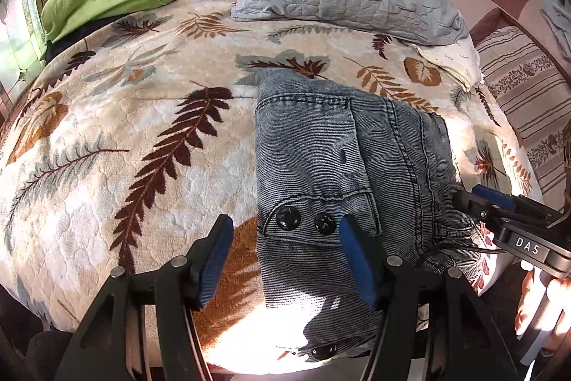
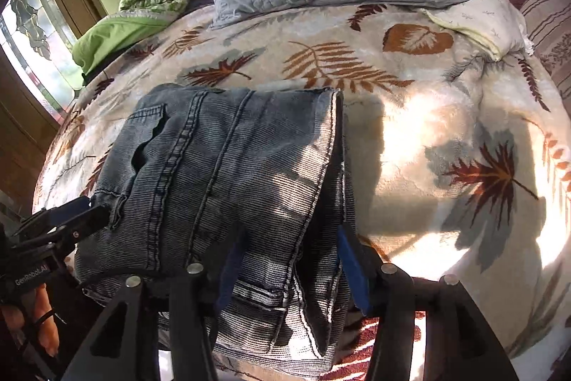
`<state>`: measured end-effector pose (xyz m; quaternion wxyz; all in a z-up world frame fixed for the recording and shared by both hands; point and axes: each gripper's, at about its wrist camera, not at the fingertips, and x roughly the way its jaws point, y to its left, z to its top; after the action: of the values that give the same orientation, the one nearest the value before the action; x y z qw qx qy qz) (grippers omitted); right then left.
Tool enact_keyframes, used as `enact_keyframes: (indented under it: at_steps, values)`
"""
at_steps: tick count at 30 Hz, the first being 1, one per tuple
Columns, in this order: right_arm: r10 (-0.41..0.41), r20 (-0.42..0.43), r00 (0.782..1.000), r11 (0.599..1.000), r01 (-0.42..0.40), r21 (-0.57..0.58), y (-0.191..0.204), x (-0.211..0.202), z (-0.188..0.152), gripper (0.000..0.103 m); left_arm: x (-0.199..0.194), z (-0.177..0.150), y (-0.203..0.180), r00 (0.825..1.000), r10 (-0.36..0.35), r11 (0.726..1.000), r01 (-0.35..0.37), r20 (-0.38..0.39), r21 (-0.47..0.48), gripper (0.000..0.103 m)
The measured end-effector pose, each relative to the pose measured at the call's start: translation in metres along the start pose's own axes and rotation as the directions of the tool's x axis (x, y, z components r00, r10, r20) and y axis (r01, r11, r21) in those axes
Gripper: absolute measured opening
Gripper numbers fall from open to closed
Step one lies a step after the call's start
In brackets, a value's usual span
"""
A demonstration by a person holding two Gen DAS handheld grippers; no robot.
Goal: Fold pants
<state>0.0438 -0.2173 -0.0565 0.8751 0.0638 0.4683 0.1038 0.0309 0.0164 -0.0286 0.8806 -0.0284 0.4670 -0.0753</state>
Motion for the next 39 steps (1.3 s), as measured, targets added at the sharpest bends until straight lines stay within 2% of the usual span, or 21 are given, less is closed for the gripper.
enact_keyframes:
  at_steps: [2, 4, 7, 10, 15, 21, 25, 27, 29, 32, 34, 36, 39]
  values:
    - [0.014, 0.043, 0.999, 1.0, -0.013, -0.014, 0.005, -0.015, -0.007, 0.056, -0.007, -0.002, -0.002, 1.0, 0.016, 1.0, -0.016, 0.022, 0.003, 0.063]
    - [-0.001, 0.052, 0.999, 0.999, 0.003, -0.035, 0.011, -0.02, -0.017, 0.059, -0.005, -0.006, -0.005, 0.999, 0.043, 0.999, -0.043, 0.019, 0.022, 0.065]
    - [-0.037, -0.022, 0.999, 0.997, 0.035, -0.067, 0.013, -0.003, -0.036, 0.062, 0.012, -0.016, -0.008, 0.997, 0.067, 0.997, -0.065, -0.048, 0.048, 0.065]
    - [-0.016, -0.01, 1.0, 1.0, 0.016, -0.024, 0.005, -0.011, -0.038, 0.063, 0.011, -0.019, -0.004, 0.997, 0.066, 0.998, -0.065, -0.035, 0.016, 0.068]
    - [0.015, 0.107, 0.994, 1.0, -0.017, 0.013, -0.005, -0.052, -0.036, 0.064, 0.008, -0.018, -0.005, 0.997, 0.07, 0.997, -0.069, -0.035, 0.018, 0.068]
    - [0.07, 0.239, 0.969, 0.995, -0.086, 0.059, -0.023, -0.11, -0.041, 0.064, 0.004, -0.019, -0.003, 0.997, 0.065, 0.998, -0.065, -0.03, 0.011, 0.068]
    - [0.147, 0.238, 0.96, 0.985, -0.163, 0.051, -0.028, -0.134, -0.041, 0.071, 0.001, -0.02, -0.001, 0.998, 0.058, 0.998, -0.058, -0.025, 0.011, 0.068]
    - [0.215, 0.211, 0.954, 0.971, -0.232, 0.056, -0.03, -0.13, -0.039, 0.072, 0.002, -0.019, 0.004, 0.999, 0.024, 1.0, -0.024, -0.032, -0.011, 0.068]
    - [0.25, 0.15, 0.957, 0.959, -0.267, 0.1, -0.034, -0.113, -0.035, 0.073, 0.005, -0.016, 0.016, 0.998, -0.036, 0.997, 0.032, -0.048, -0.067, 0.068]
    - [0.313, 0.091, 0.945, 0.928, -0.325, 0.183, -0.048, -0.077, -0.031, 0.073, 0.015, -0.008, 0.041, 0.983, -0.162, 0.968, 0.142, -0.083, -0.207, 0.069]
    - [0.357, 0.052, 0.933, 0.895, -0.357, 0.268, -0.063, -0.049, -0.024, 0.073, 0.025, -0.001, 0.054, 0.961, -0.258, 0.935, 0.223, -0.098, -0.276, 0.069]
    - [0.394, 0.038, 0.919, 0.865, -0.384, 0.322, -0.076, -0.028, -0.013, 0.073, 0.034, 0.007, 0.058, 0.941, -0.318, 0.911, 0.271, -0.112, -0.31, 0.069]
    - [0.464, 0.017, 0.885, 0.818, -0.436, 0.374, -0.087, 0.0, 0.005, 0.073, 0.047, 0.018, 0.056, 0.908, -0.402, 0.875, 0.344, -0.115, -0.34, 0.069]
